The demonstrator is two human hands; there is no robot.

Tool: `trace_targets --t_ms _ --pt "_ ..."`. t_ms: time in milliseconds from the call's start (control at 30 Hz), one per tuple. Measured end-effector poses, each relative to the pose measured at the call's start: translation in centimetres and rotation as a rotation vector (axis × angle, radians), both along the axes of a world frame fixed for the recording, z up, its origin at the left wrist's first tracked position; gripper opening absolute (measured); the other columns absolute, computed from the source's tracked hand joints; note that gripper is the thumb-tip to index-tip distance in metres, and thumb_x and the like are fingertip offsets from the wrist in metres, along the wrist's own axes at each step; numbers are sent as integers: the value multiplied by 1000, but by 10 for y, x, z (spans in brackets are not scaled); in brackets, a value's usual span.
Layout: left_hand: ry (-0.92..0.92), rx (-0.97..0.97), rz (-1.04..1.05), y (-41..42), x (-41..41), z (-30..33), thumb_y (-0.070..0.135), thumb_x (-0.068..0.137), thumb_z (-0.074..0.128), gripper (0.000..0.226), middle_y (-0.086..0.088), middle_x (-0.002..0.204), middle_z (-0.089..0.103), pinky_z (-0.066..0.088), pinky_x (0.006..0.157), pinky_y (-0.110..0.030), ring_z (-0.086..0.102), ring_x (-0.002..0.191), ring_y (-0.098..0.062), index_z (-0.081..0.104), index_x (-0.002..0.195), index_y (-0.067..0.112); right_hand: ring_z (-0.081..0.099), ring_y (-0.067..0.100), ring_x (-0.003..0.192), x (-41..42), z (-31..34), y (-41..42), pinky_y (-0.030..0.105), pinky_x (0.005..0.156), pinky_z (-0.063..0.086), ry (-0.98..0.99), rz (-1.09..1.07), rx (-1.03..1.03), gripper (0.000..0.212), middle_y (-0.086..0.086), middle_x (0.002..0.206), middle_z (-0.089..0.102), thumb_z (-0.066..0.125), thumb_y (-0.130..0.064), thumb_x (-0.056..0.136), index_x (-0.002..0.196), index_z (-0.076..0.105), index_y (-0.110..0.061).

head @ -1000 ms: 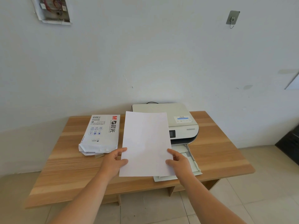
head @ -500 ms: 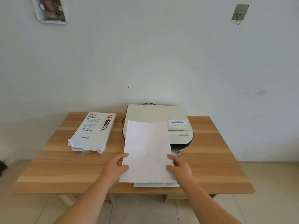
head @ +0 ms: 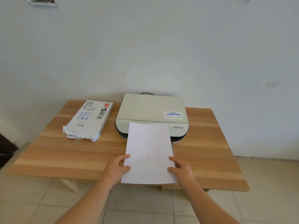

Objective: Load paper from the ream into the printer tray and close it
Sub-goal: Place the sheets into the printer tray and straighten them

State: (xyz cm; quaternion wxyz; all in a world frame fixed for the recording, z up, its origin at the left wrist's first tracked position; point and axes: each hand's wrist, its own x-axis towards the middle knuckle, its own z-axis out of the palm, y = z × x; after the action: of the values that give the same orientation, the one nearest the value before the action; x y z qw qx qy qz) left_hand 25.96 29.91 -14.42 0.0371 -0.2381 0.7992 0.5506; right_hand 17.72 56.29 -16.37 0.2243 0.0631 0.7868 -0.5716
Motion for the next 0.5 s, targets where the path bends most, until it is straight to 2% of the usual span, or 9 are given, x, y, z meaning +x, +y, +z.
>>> trace_targets --t_ms 100,233,367,500 --pt "-44 7 -30 -2 -1 -7 9 83 69 45 -3 108 58 48 67 -19 57 84 -16 58 119 33 65 24 95 6 -9 1 35 84 56 -44 -31 -10 45 7 111 64 67 -4 82 118 63 -31" --pt "-102 27 -41 -3 -1 -15 9 83 70 46 -1 110 58 48 66 -19 58 89 -18 57 121 31 64 32 100 11 -18 1 43 91 54 -96 -67 -24 45 15 116 63 68 -7 76 104 66 -42" --pt "-150 48 -49 -6 -1 -23 10 80 72 46 1 112 59 55 81 -32 60 94 -19 57 112 39 65 20 97 14 -24 2 34 85 55 -169 -88 -43 48 5 120 62 65 -3 82 123 62 -26" --pt "-182 54 -67 -8 0 -32 10 78 73 46 0 114 60 53 89 -35 60 98 -16 57 107 41 67 21 94 18 -33 1 39 87 56 -220 -112 -40 49 3 118 63 64 -1 82 125 60 -23"
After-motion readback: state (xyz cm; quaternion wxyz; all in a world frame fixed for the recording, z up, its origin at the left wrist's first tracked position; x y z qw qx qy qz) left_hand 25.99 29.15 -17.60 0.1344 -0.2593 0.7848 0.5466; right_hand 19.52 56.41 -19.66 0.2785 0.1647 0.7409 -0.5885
